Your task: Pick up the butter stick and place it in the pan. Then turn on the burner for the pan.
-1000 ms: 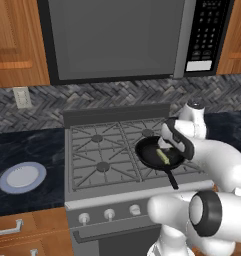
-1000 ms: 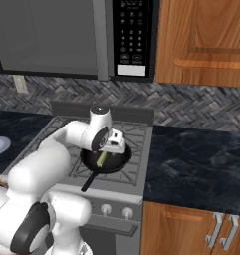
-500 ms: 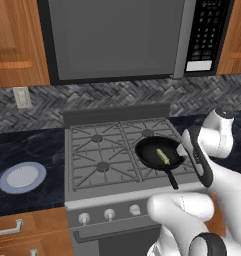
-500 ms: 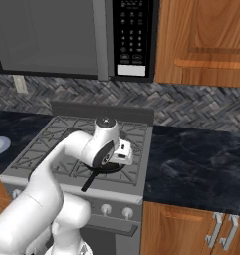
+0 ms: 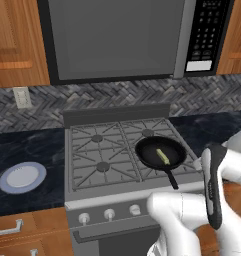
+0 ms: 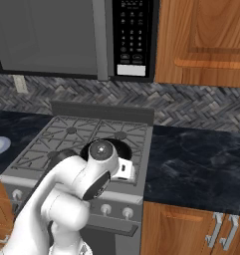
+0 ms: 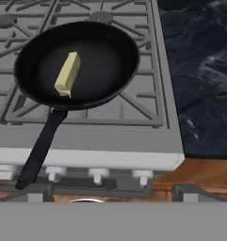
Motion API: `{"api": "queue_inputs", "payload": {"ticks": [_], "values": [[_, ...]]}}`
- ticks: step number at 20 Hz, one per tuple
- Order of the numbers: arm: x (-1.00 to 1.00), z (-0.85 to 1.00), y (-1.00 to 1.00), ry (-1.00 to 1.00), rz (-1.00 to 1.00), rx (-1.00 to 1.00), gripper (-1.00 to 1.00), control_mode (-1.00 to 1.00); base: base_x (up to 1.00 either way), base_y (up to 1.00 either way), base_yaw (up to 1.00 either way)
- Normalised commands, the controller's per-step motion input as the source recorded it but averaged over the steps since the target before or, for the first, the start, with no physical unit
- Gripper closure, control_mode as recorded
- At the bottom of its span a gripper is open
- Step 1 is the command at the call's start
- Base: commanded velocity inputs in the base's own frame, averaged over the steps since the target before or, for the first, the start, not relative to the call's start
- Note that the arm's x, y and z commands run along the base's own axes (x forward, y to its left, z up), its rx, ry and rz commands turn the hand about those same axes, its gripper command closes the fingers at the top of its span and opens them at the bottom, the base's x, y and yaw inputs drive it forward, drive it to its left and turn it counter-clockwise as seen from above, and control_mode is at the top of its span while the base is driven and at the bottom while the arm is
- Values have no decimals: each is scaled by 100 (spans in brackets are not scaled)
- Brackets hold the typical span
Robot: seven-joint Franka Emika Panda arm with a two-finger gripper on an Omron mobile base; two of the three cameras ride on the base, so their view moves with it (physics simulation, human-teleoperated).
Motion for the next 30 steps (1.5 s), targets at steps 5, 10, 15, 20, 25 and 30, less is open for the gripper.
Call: {"api": "queue_inputs", "payload": {"ticks": [5, 10, 15, 20, 25, 30], "values": [[-53, -1, -15, -19, 0, 0, -100, -100, 0, 0, 0], [-31, -15, -7, -19, 0, 0, -100, -100, 0, 0, 0], [-17, -23, 0, -19, 0, 0, -100, -100, 0, 0, 0], [-21, -36, -3, -19, 0, 0, -100, -100, 0, 0, 0], [-17, -32, 0, -17, 0, 0, -100, -100, 0, 0, 0], [-12, -20, 0, -14, 0, 0, -100, -100, 0, 0, 0]]}}
